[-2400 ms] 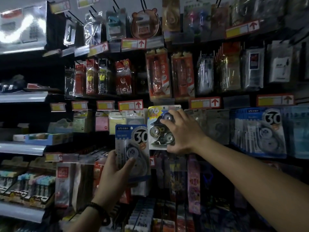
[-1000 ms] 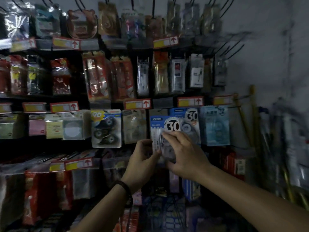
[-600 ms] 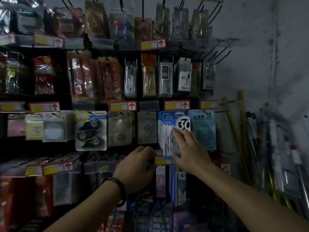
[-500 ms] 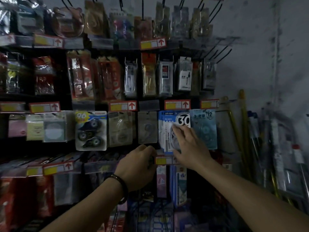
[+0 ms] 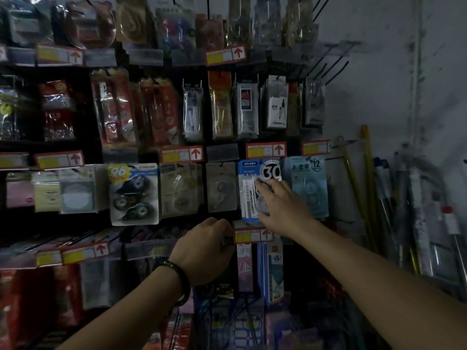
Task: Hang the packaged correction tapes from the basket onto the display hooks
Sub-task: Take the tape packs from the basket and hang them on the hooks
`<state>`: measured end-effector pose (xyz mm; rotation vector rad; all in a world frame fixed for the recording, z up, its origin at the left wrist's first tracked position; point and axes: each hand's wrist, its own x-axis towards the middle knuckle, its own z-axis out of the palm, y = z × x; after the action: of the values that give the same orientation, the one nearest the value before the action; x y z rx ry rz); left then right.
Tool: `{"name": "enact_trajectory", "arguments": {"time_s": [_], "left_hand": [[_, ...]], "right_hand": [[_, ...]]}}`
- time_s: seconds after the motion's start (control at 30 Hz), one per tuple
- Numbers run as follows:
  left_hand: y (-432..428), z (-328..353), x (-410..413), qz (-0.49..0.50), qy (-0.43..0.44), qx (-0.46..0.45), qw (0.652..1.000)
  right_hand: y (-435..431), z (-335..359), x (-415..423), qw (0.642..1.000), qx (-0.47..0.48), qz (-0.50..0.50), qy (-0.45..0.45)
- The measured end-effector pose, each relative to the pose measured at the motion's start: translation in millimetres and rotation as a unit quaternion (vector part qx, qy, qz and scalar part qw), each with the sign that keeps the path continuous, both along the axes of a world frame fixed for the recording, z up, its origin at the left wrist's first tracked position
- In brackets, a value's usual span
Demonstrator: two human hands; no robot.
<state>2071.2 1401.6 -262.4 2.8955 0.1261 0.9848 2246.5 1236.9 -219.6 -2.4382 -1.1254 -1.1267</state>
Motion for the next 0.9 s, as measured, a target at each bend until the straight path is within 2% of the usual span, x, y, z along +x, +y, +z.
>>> {"name": "enact_trajectory", "arguments": {"time_s": [0.27,0.5,0.7,0.8,0.9], "left_hand": [[10.8,-23.0,-23.7,0.008,0.013,-0.012,1.000],[24.1,-69.2,-79.1,0.017,0.036,-0.048,0.998],[41.0,-164.9,-135.6,0.032,0.104,-0.097,0.989],[48.1,-234.9,-165.5,0.059,0.155,-0.130,0.977],[47.4,-304.7,-200.1,0.070,0.218,-0.173,0.958]], "right_hand": [[20.3,-3.7,1.6,0.999,-0.013,-0.019,0.031],[10.1,-42.8,-44.7,0.999,0.015,-0.009,0.040],[5.3,-143.0,-107.6,0.993,0.016,0.089,0.071],[10.0,-216.7,-138.4,0.983,-0.018,0.124,0.130],[16.9,-300.6,-170.5,0.961,-0.077,0.137,0.228]]}}
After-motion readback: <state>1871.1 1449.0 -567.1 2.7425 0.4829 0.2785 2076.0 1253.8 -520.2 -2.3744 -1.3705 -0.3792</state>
